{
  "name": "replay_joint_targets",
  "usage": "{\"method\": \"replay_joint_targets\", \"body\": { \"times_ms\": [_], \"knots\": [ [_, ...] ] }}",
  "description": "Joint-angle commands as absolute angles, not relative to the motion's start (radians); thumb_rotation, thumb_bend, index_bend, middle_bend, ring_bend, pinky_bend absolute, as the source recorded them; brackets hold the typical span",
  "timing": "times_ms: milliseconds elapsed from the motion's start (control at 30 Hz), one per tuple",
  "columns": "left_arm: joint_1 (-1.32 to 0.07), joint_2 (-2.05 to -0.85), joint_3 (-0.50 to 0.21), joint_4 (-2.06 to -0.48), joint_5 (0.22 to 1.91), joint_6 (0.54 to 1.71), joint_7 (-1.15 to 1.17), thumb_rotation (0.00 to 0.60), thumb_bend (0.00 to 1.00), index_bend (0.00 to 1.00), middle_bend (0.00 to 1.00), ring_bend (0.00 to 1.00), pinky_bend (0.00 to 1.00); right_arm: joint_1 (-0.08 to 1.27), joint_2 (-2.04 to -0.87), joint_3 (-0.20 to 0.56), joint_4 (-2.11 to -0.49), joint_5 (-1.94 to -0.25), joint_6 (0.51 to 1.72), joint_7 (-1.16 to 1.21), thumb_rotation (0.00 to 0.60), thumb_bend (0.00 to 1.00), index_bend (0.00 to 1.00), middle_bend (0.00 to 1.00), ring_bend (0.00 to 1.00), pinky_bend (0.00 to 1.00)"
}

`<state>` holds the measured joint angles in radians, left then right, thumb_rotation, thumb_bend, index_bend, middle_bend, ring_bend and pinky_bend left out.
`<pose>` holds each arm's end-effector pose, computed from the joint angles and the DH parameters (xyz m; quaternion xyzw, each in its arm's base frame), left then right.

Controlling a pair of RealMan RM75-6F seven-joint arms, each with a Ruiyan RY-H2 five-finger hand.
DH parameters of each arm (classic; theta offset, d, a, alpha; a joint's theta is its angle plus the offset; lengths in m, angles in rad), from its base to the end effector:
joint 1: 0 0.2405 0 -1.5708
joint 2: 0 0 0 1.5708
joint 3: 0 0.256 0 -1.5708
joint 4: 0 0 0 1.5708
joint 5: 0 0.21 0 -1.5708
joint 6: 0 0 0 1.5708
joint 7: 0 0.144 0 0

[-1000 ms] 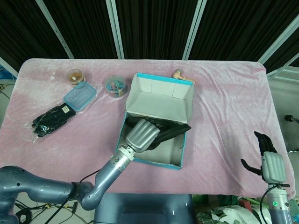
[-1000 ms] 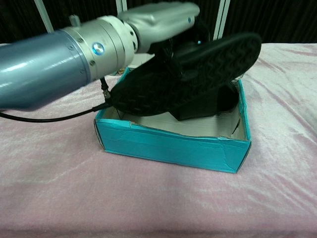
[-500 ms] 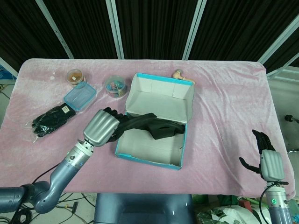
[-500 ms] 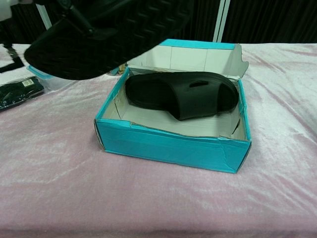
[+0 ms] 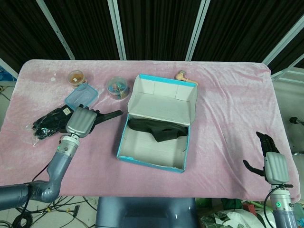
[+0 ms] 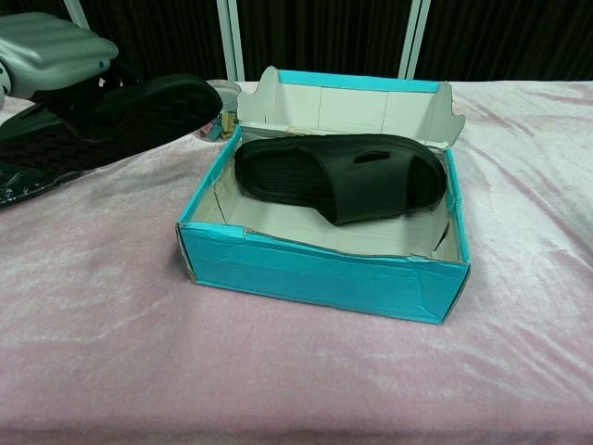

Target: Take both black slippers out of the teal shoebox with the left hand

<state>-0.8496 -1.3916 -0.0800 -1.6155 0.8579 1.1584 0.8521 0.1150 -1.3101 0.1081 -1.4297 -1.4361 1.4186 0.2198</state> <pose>-0.1545 0.3592 0.0411 -0.7654 -0.2112 -0.2354 0.5605 -0.3301 -0.2039 0.1166 0.5256 -0.4649 0.4505 0.5520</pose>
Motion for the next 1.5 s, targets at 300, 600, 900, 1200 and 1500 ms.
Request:
{"method": "replay_joint_targets", "body": {
  "times_ms": [300, 600, 900, 1200, 1500],
  "knots": [
    [-0.949, -1.517, -0.202, -1.613, 0.509, 1.223, 1.107, 0.600, 0.00, 0.00, 0.03, 0.00, 0.00, 0.106, -1.309, 0.105, -1.425, -1.431, 1.425, 0.227, 0.600, 0.13, 0.03, 0.09, 0.07, 0.29],
    [-0.881, -1.422, -0.171, -1.839, 0.860, 1.279, 0.879, 0.600, 0.00, 0.15, 0.21, 0.08, 0.07, 0.100, -1.305, 0.105, -1.420, -1.426, 1.426, 0.235, 0.600, 0.13, 0.03, 0.09, 0.07, 0.29],
    [-0.889, -1.366, -0.174, -1.921, 1.021, 1.166, 0.703, 0.600, 0.00, 0.24, 0.32, 0.20, 0.27, 0.094, -1.306, 0.104, -1.418, -1.427, 1.433, 0.241, 0.600, 0.13, 0.03, 0.09, 0.07, 0.29],
    [-1.014, -1.491, -0.211, -1.797, 0.910, 1.070, 0.821, 0.600, 0.00, 0.20, 0.26, 0.18, 0.25, 0.089, -1.308, 0.104, -1.416, -1.424, 1.437, 0.244, 0.600, 0.13, 0.03, 0.09, 0.07, 0.29],
    [-1.096, -1.629, -0.254, -1.676, 0.768, 1.071, 0.893, 0.600, 0.00, 0.19, 0.26, 0.17, 0.25, 0.089, -1.309, 0.107, -1.414, -1.421, 1.433, 0.247, 0.600, 0.13, 0.03, 0.09, 0.07, 0.29]
  ]
}}
